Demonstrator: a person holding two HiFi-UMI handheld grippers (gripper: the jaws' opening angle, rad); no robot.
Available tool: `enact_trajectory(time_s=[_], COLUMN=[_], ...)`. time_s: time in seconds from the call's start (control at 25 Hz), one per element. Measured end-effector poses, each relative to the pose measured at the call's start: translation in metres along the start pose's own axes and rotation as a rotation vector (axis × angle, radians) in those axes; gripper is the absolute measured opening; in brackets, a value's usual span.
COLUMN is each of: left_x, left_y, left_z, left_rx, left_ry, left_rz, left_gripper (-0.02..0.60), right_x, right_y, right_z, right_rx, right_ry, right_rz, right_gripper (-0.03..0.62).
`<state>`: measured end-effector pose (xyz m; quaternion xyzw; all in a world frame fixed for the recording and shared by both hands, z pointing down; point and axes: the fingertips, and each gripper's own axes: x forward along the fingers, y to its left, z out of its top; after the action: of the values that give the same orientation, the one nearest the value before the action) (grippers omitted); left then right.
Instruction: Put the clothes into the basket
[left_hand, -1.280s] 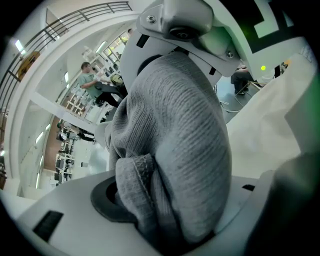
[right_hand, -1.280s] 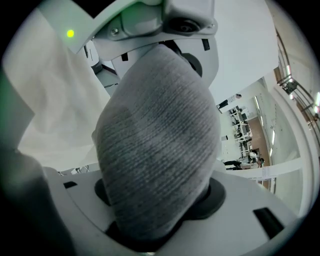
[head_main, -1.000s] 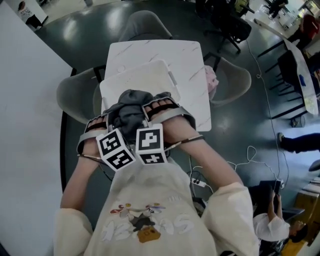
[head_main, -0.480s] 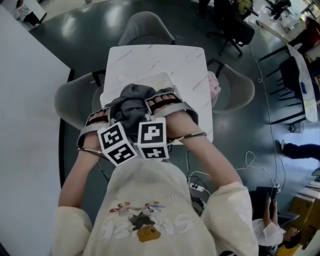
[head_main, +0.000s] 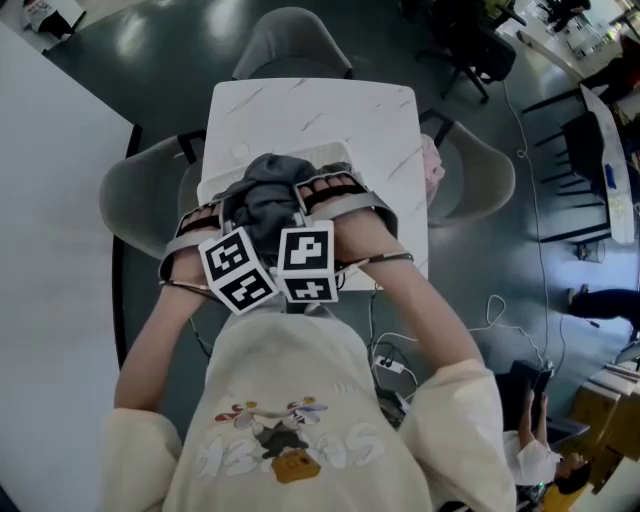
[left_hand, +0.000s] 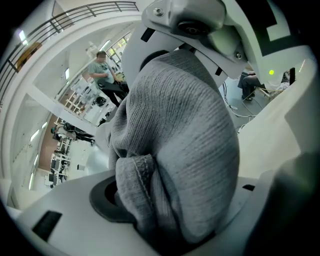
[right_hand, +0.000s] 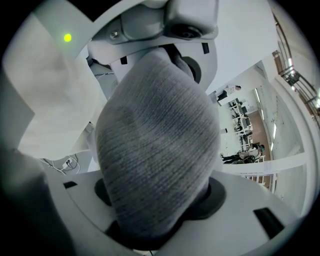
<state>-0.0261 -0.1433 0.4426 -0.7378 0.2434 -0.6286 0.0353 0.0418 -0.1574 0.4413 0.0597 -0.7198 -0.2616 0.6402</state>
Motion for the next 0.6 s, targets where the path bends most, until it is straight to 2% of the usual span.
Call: enact_trajectory(time_s=[0.6], left_x=[0.074], left_y=[-0.001], left_z=[0.004], left_rx=[-0.016], left_ry=[0.002], left_rz=[-0.1], left_gripper=[0.285], right_x=[0.07], right_y=[0.012], right_z=[-0.022], right_rx=[0.059], right_ry=[0.014], right_rz=[0.112], right_gripper=[0.262])
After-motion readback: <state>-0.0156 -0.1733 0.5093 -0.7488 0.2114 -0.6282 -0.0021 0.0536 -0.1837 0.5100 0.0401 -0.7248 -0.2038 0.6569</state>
